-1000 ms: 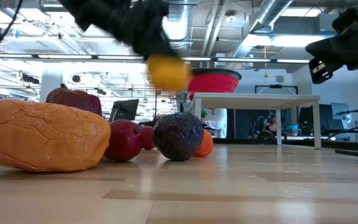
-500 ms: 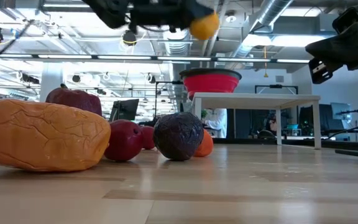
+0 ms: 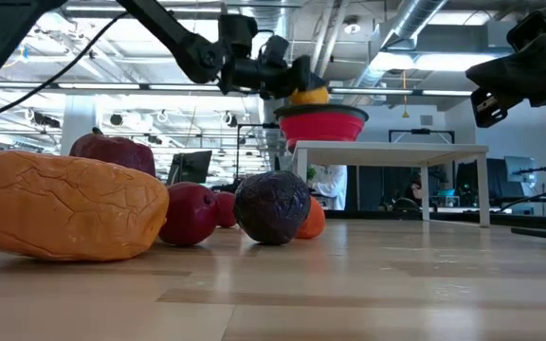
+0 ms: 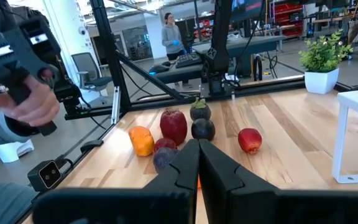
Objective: Pick & Place Fruit
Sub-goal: Put the lemon into the red strainer bowl
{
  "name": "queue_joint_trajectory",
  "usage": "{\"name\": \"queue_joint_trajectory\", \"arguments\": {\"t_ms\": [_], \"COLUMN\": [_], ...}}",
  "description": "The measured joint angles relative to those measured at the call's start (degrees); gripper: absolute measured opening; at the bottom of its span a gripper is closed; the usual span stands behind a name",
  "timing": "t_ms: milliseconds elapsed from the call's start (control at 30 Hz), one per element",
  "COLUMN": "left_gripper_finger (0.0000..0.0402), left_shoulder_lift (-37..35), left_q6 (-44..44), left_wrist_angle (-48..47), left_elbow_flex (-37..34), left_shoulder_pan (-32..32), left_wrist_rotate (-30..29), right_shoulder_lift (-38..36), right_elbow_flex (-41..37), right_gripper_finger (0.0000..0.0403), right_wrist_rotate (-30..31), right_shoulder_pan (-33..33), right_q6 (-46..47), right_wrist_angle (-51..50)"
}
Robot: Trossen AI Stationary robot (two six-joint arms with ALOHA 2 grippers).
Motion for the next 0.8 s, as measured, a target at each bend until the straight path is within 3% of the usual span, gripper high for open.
{"name": "queue_joint_trajectory", "arguments": {"t_ms": [467,800], "left_gripper_finger": [0.0289,0.0346], "left_shoulder_lift": [-0.04,-0.04], "left_q6": [0.19,0.22], "left_wrist_angle": [-3.03,-3.29], "left_elbow_flex": [0.0,0.0], "left_shoulder_pan": [-0.33,0.31], "left_wrist_rotate": [-0.93,-1.51], "right_shoulder_lift": [0.0,0.0], "right_elbow_flex": [0.01,0.01], "right_gripper_finger": [0.0006,0.0006], "right_wrist_rotate": [0.0,0.0], "right_shoulder_pan": [0.01,0.01], "right_q6": [0.01,-0.01], "right_wrist_angle": [0.0,-0.02]}}
